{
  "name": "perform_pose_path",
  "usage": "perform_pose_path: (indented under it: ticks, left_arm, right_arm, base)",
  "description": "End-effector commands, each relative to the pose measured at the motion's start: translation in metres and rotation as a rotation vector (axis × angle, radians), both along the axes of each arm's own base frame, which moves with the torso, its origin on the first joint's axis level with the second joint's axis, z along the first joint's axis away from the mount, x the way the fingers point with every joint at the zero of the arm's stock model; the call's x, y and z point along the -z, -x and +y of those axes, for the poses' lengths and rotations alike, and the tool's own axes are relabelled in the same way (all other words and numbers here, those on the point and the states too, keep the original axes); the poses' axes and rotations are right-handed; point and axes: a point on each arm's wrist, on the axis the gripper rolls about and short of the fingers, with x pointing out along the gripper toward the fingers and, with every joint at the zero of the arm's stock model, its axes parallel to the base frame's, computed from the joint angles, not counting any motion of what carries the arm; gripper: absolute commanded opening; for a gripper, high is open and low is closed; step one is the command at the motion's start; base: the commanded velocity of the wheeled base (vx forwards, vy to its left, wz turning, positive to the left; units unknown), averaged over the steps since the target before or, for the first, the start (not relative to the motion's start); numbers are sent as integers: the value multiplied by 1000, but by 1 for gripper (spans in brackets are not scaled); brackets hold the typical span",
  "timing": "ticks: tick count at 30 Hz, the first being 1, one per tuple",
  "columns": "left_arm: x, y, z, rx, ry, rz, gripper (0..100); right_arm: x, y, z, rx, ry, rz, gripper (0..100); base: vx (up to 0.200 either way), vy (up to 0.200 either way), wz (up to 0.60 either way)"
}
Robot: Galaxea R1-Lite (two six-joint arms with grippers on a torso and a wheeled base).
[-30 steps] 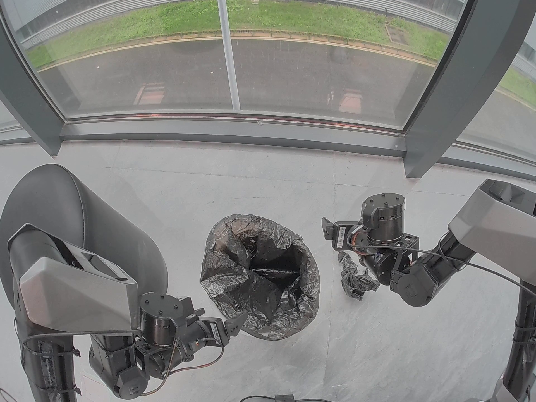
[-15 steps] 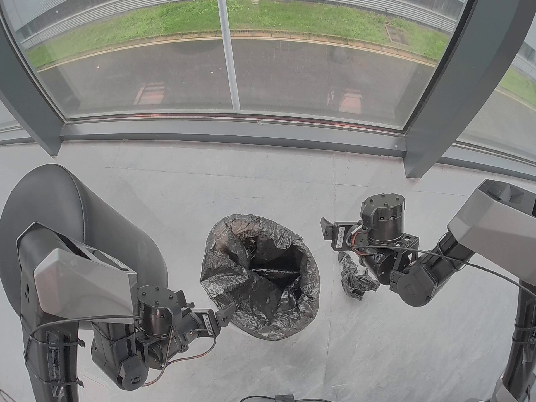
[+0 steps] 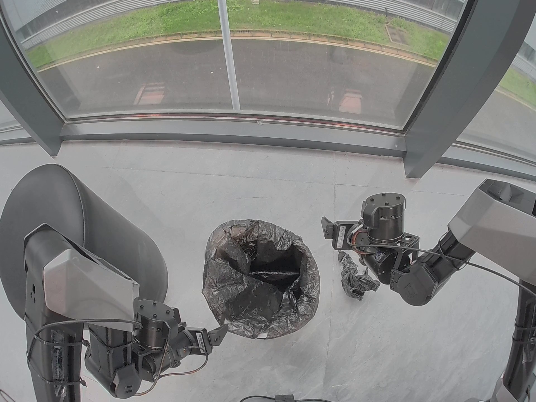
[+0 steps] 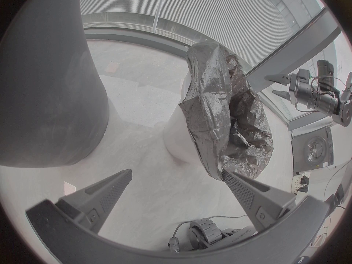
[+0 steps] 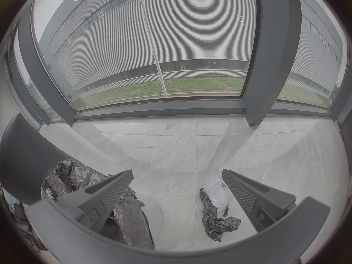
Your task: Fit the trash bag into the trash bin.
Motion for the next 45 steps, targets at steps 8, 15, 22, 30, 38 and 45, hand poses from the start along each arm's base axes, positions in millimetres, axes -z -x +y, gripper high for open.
perform_pose_path:
  ticks: [8,15,22,30,38,45]
  left_arm:
    - [16,2,3,-5,-29,58,100]
    - [25,-19,5,-44,-6,25,100]
    - [23,-26,12,-77,5,9,100]
    - [3,-10,18,-83,20,10,100]
    - [-63,4,20,-69,122,-169,100]
    - [-74,-18,14,-55,164,-262,100]
  right_arm:
    - [1,-1,-1,5,1,2,100]
    - [3,-3,-3,8,3,6,100]
    - [3,-3,-3,8,3,6,100]
    - [1,-3,-3,8,1,2,100]
    - [2,-3,-3,10,1,2,100]
    - [3,-3,-3,10,2,5,100]
  base:
    - [0,0,0]
    - [0,0,0]
    - [0,0,0]
    - [0,0,0]
    - [0,0,0]
    - [0,0,0]
